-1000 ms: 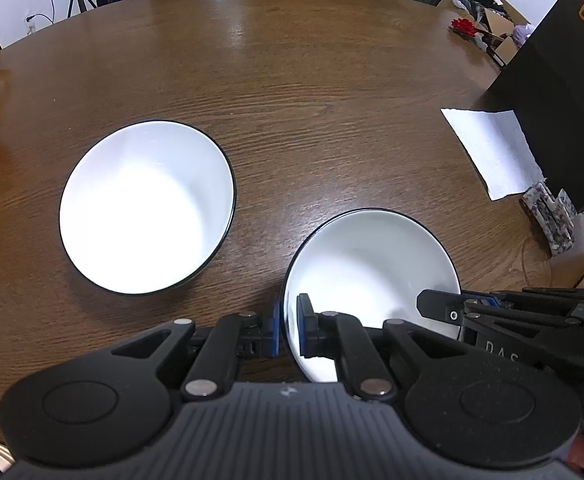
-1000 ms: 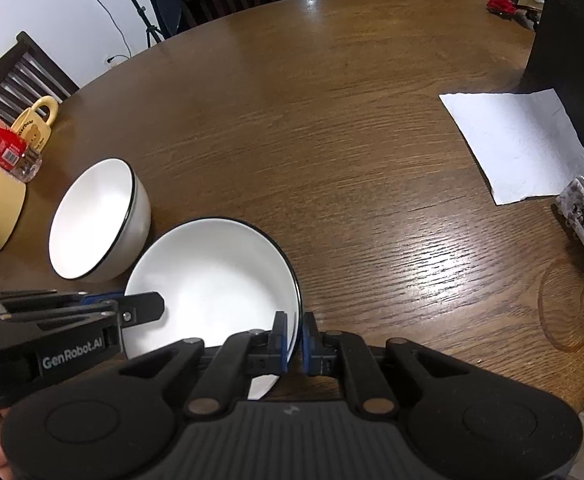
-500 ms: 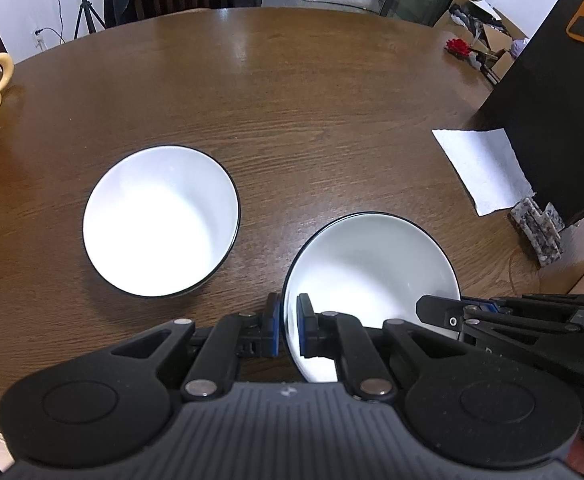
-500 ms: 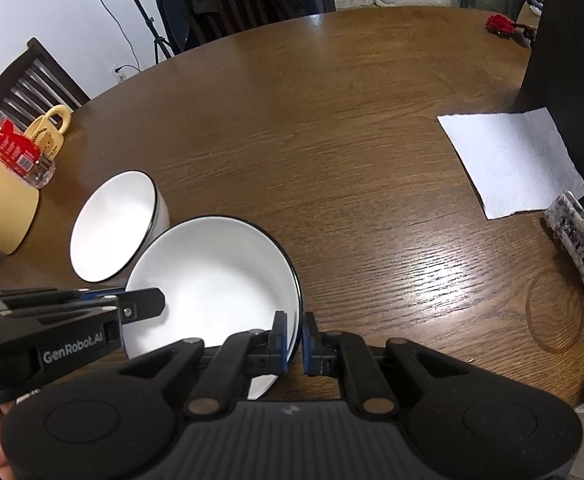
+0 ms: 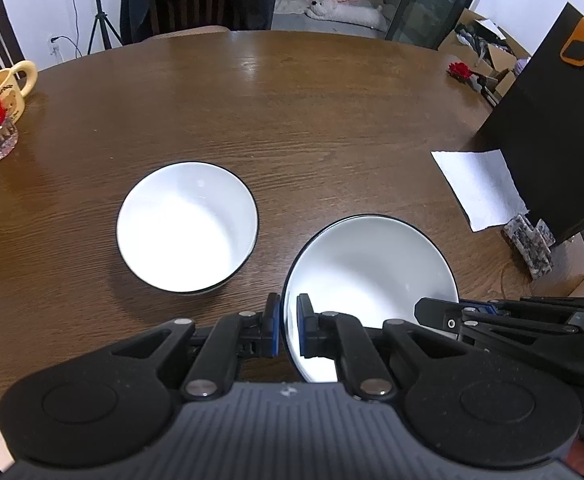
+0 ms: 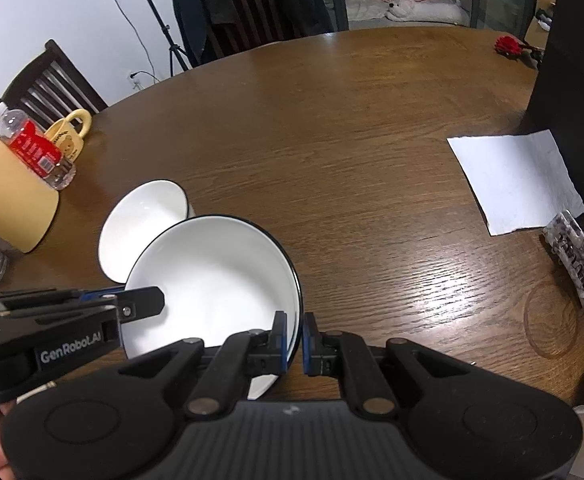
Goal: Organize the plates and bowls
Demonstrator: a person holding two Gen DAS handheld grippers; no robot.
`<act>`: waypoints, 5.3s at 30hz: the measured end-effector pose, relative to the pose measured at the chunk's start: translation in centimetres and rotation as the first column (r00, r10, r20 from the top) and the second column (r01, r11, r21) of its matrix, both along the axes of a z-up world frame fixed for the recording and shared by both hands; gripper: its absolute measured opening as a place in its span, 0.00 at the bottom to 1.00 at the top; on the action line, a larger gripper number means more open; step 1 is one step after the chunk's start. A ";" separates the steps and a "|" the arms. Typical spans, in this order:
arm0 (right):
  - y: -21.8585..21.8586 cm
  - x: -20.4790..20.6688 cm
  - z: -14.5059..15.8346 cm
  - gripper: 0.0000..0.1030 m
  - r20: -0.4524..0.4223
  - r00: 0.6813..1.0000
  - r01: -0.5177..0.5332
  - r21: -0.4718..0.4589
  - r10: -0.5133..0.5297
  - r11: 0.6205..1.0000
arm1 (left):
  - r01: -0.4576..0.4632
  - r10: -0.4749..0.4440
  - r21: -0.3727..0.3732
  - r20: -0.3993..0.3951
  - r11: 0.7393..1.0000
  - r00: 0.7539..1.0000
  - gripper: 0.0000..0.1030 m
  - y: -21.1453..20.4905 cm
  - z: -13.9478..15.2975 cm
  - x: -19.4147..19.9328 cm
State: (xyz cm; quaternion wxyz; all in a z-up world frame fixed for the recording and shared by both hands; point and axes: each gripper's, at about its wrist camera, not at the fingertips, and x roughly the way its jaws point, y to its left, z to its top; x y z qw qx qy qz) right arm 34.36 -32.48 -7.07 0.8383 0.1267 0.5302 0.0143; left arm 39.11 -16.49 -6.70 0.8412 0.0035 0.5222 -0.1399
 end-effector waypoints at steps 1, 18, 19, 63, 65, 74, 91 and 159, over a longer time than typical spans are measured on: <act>0.2 -0.1 0.2 0.07 0.004 1.000 -0.004 -0.001 0.004 1.000 | -0.003 0.003 0.000 0.004 1.000 1.000 0.09 0.1 0.2 -0.2; 3.8 -2.1 2.5 0.07 0.043 0.996 -0.077 0.004 0.077 0.997 | -0.085 0.085 -0.009 0.047 0.996 0.995 0.09 3.6 2.5 -3.6; 4.1 -2.2 2.7 0.07 0.046 0.995 -0.084 0.004 0.084 0.996 | -0.089 0.090 -0.008 0.050 0.996 0.995 0.09 3.8 2.6 -3.9; 8.8 -11.4 5.8 0.07 0.091 0.966 -0.244 -0.011 0.244 0.970 | -0.239 0.240 -0.022 0.096 0.971 0.966 0.09 7.7 5.0 -15.3; 8.7 -11.7 5.8 0.07 0.091 0.966 -0.244 -0.011 0.244 0.970 | -0.239 0.240 -0.022 0.096 0.971 0.966 0.09 7.7 5.0 -15.7; 8.1 -14.2 5.6 0.07 0.087 0.968 -0.237 -0.015 0.237 0.971 | -0.229 0.231 -0.025 0.092 0.973 0.969 0.09 6.9 4.7 -17.6; 4.8 -16.6 4.7 0.07 0.067 0.979 -0.193 -0.017 0.194 0.981 | -0.195 0.196 -0.027 0.067 0.980 0.978 0.09 3.8 3.5 -19.2; 3.7 -13.3 -2.8 0.07 -0.084 0.974 -0.215 -0.036 0.212 0.976 | -0.109 0.119 0.116 -0.083 0.987 0.989 0.09 0.7 -3.6 -15.6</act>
